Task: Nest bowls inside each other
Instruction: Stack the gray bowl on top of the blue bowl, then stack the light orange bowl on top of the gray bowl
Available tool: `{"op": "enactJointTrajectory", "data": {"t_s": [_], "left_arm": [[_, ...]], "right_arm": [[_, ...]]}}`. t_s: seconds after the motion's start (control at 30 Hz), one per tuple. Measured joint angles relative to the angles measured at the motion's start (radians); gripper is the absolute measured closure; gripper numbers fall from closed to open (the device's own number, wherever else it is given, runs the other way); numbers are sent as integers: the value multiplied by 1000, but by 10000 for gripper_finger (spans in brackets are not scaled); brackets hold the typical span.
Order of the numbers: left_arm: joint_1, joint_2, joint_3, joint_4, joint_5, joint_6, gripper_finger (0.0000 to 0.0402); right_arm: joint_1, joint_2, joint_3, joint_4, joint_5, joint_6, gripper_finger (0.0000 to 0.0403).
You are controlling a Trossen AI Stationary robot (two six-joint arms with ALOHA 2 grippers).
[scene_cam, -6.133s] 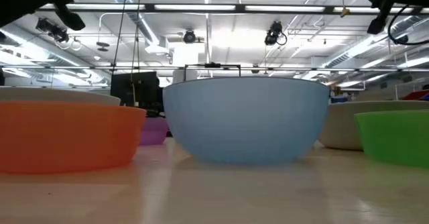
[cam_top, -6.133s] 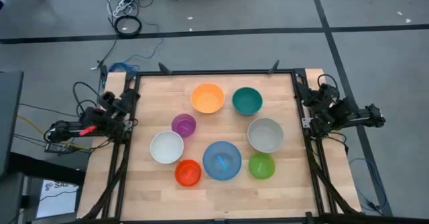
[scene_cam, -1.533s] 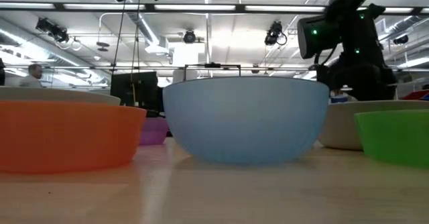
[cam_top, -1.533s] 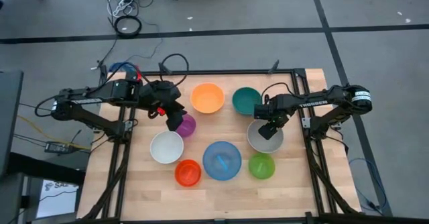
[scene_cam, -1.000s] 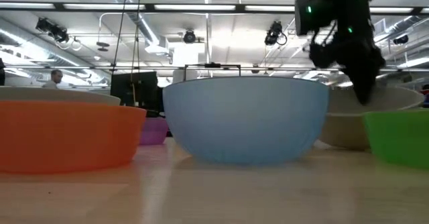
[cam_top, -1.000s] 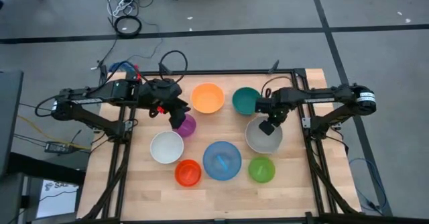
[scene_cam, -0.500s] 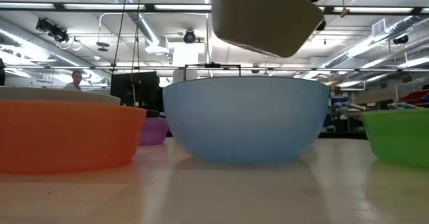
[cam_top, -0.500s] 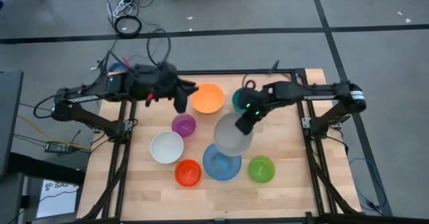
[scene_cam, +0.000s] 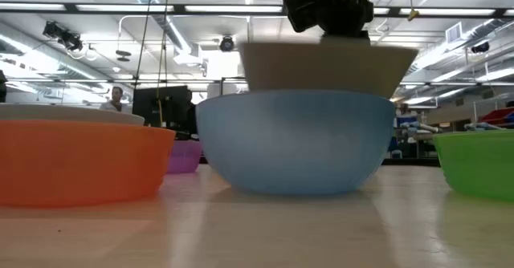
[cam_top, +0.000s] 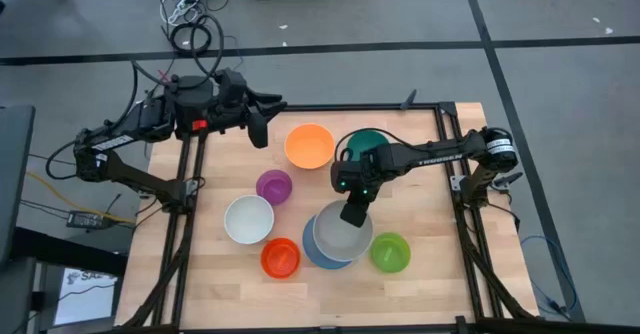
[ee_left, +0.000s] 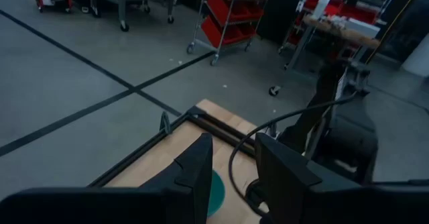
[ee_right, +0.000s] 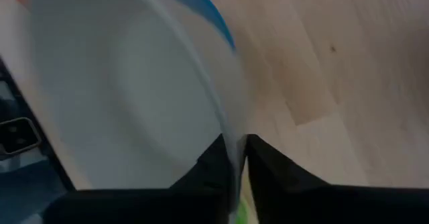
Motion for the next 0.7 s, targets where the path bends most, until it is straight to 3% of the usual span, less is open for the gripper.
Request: {"op": "enactJointTrajectory", "data": {"t_s": [0.23, 0.47, 0.57, 0.7], "left_arm": [[0, 7, -1, -15, 0, -3, 280], [0, 7, -1, -13, 0, -4, 280], [0, 6, -1, -12, 0, -8, 280], [0, 6, -1, 3, 1, -27, 280]], "right_arm": [[-2, -21, 0, 24, 1, 35, 294], [-2, -24, 0, 27, -4, 35, 267], [-3, -40, 1, 49, 42, 22, 266], [-49, -71, 1, 103, 207, -47, 270]]}}
